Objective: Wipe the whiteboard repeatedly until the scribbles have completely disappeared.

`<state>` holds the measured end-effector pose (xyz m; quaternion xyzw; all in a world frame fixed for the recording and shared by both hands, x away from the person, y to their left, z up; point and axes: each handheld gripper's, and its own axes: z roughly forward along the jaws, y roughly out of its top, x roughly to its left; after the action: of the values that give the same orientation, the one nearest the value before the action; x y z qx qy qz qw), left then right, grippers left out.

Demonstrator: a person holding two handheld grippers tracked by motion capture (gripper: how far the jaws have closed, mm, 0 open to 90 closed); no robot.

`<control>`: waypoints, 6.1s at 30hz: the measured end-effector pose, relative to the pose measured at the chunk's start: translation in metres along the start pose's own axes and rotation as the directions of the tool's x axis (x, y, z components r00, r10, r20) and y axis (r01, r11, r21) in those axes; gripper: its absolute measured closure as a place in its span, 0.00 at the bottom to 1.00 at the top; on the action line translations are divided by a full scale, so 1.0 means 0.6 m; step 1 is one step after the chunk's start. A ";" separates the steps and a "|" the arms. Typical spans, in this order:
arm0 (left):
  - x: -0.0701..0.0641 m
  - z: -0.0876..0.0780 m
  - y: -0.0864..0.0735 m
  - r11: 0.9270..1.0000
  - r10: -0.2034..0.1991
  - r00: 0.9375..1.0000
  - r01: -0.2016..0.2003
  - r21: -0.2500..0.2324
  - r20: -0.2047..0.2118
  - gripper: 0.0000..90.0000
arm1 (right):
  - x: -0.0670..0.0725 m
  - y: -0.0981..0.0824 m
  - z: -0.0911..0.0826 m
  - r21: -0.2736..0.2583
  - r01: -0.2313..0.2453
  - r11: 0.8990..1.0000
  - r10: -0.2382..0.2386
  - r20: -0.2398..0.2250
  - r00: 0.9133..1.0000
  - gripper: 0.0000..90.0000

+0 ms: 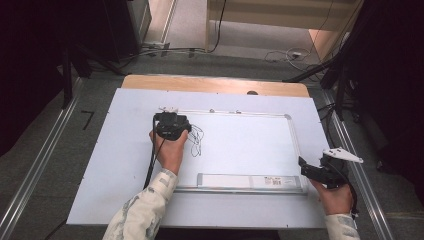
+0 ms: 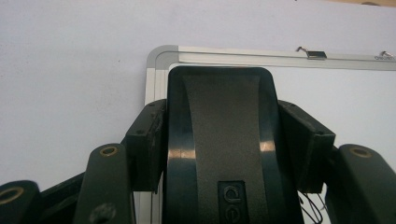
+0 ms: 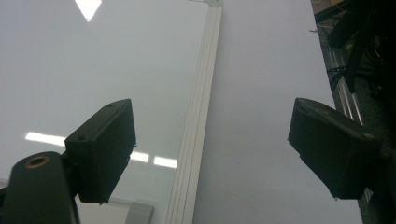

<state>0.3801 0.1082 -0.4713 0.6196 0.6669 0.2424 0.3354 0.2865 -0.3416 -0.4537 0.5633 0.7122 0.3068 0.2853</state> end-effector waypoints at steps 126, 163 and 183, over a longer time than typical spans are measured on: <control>-0.038 0.037 -0.015 0.993 0.104 0.994 -0.101 0.066 -0.044 0.45 | -0.005 -0.006 -0.008 -0.002 -0.010 1.000 0.010 0.008 1.000 0.15; -0.047 0.002 -0.051 0.993 0.104 0.995 -0.103 0.061 -0.013 0.45 | -0.003 -0.005 -0.006 -0.003 -0.001 1.000 0.001 0.002 1.000 0.15; -0.079 0.048 -0.014 0.992 0.110 0.994 -0.108 0.064 -0.028 0.45 | -0.001 -0.002 -0.002 -0.004 -0.002 1.000 0.002 -0.001 1.000 0.15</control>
<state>0.3964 0.0576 -0.4890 0.6615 0.6446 0.2491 0.2914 0.2849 -0.3427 -0.4539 0.5631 0.7112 0.3088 0.2859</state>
